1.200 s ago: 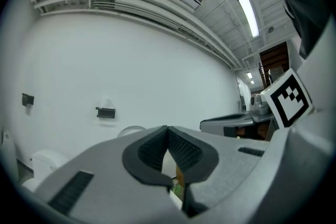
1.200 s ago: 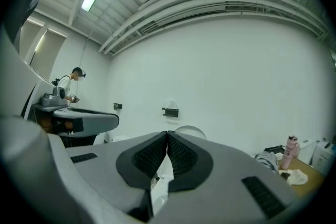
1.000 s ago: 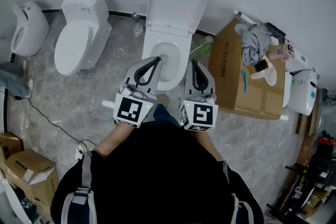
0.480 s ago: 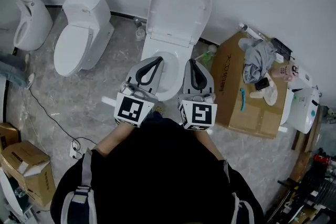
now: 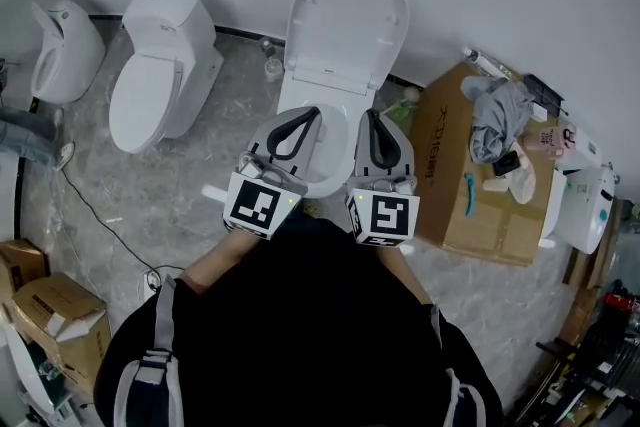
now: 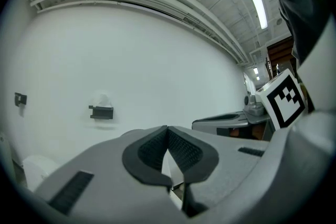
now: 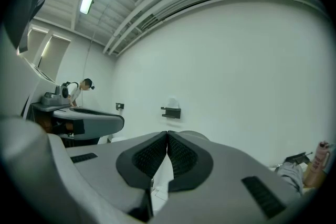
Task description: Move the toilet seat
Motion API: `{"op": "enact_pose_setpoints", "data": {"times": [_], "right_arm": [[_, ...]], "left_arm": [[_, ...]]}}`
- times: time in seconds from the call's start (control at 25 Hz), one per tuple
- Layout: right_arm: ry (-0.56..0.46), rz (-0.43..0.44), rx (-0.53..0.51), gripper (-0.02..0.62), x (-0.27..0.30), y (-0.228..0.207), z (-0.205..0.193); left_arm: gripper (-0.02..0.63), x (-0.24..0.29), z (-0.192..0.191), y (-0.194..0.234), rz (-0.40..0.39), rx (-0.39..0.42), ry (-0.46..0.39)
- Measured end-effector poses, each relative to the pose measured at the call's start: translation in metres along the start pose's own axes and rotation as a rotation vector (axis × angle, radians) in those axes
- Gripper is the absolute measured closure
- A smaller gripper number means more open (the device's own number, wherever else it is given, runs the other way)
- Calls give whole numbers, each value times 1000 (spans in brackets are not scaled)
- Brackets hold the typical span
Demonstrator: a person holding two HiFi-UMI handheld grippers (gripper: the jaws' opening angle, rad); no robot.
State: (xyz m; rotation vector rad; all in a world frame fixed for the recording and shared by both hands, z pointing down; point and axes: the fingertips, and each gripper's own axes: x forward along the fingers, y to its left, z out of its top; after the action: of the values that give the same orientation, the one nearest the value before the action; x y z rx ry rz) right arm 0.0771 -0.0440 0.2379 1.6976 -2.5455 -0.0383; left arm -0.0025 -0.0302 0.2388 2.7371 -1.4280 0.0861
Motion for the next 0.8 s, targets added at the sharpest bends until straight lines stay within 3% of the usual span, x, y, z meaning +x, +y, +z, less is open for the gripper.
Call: {"op": "enact_pose_setpoints", "data": {"times": [0.36, 0.8], "right_arm": [[48, -32, 12, 574, 14, 4, -24], [143, -39, 12, 574, 12, 4, -91]], "left_arm": [[598, 5, -20, 14, -51, 2, 40], [598, 6, -87, 20, -74, -44, 137]]}}
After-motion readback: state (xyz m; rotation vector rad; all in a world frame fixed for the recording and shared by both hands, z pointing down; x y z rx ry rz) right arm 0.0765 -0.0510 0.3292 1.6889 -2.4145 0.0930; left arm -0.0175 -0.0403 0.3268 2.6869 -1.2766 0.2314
